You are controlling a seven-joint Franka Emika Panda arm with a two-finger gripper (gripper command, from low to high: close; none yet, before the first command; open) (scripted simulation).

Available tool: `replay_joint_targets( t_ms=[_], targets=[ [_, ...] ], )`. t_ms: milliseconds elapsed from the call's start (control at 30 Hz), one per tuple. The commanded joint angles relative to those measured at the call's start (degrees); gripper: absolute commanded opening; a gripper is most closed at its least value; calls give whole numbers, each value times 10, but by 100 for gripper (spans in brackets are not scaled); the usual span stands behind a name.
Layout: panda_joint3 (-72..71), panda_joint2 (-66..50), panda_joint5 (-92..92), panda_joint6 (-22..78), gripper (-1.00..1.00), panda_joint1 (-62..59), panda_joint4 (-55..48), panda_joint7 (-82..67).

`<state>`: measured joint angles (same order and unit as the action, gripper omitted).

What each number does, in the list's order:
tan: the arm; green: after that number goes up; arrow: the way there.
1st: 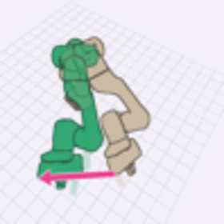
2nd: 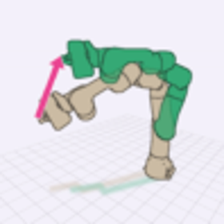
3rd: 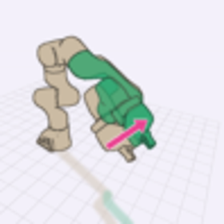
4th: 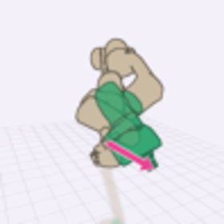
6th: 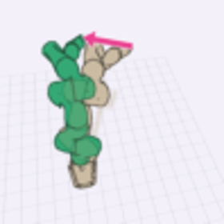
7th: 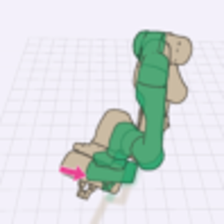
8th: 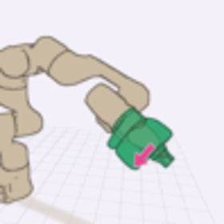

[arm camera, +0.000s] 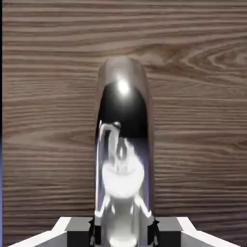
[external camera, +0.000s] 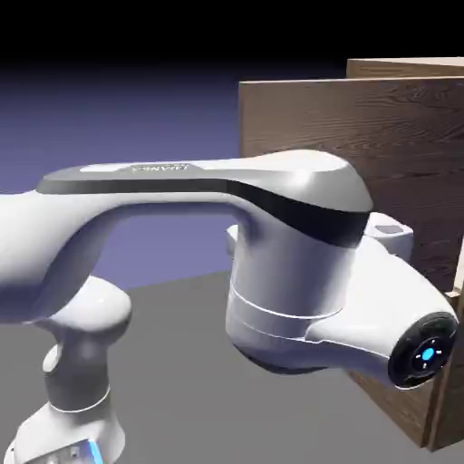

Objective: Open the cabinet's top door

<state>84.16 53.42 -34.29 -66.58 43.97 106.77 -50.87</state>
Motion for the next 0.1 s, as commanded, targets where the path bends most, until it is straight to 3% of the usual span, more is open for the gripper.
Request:
replay_joint_targets(
  t_ms=[0,67],
  targets=[
    [10,6,6,14,-100,19,-21,6],
    [23,15,13,33,-100,44,-48,14]
  ],
)
